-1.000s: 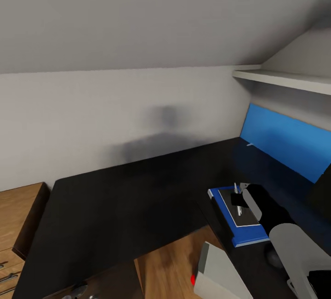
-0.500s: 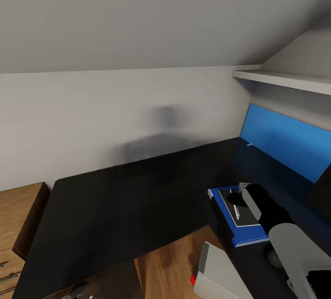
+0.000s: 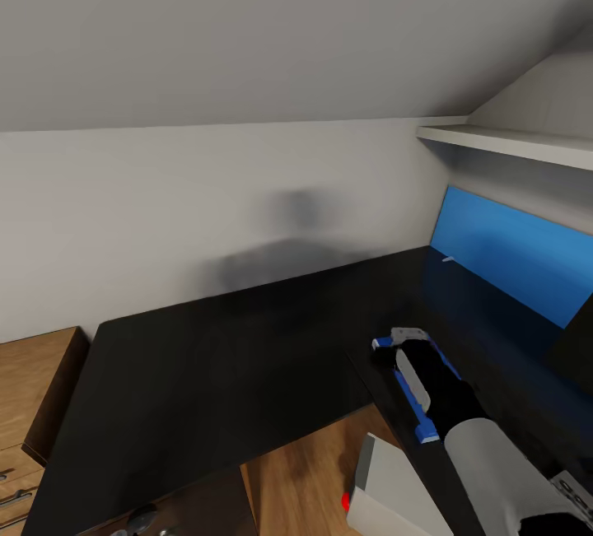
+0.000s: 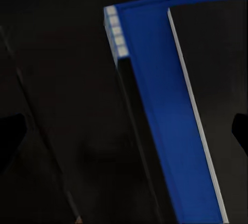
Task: In the bedroom, organize the workspace by keeping the computer under the desk, ensuring the monitor is on the desk, placing the keyboard on the desk next to the monitor, placing the mouse on the desk next to the keyboard, moving the folder from the swivel chair onto the desk next to the mouse, stacking the notebook on top of the folder with the pen on top of the notebook, and positioning the swivel chair next to the desk.
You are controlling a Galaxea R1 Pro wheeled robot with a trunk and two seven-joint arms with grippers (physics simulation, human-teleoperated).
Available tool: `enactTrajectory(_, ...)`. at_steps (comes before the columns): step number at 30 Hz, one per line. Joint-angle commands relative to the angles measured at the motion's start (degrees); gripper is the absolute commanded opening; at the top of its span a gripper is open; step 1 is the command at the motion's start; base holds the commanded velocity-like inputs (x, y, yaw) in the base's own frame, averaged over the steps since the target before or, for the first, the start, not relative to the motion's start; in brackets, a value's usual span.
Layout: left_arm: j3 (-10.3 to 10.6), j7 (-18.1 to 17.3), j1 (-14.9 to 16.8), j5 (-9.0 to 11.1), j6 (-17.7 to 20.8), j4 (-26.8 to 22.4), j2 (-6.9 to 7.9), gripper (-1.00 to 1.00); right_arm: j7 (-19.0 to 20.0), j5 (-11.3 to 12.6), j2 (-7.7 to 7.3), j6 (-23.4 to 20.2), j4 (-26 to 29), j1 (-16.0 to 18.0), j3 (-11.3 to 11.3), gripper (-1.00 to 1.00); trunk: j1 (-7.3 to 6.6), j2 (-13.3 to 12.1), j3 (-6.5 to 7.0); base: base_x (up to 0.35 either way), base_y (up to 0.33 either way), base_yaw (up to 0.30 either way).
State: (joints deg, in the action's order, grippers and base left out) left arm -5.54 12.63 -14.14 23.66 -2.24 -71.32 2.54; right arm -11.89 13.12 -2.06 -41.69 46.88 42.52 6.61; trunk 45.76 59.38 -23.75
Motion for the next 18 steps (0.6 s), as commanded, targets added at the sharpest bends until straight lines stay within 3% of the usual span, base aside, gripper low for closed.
enactTrajectory(1,0.1,0.2,0.0,0.6,-0.2,-0.1,0.02,1.0,-0.6,-0.3,0.34,-0.4,4.5,-2.7,0.5,1.0,0.01,0.0,-0.05,0.0,0.0,0.0)
enactTrajectory(5,0.1,0.2,0.0,0.6,-0.2,-0.1,0.01,1.0,-0.6,-0.6,0.88,-0.5,8.2,-4.9,0.8,1.0,0.01,0.0,-0.05,0.0,0.0,0.0)
enactTrajectory(9,0.1,0.2,0.0,0.6,-0.2,-0.1,0.03,1.0,-1.0,-1.0,2.48,-0.6,10.0,-6.0,0.9,1.0,0.01,0.0,-0.05,0.0,0.0,0.0)
enactTrajectory(18,0.1,0.2,0.0,0.6,-0.2,-0.1,0.02,1.0,-1.3,-1.0,2.76,-0.6,10.2,-6.1,0.9,1.0,0.01,0.0,-0.05,0.0,0.0,0.0)
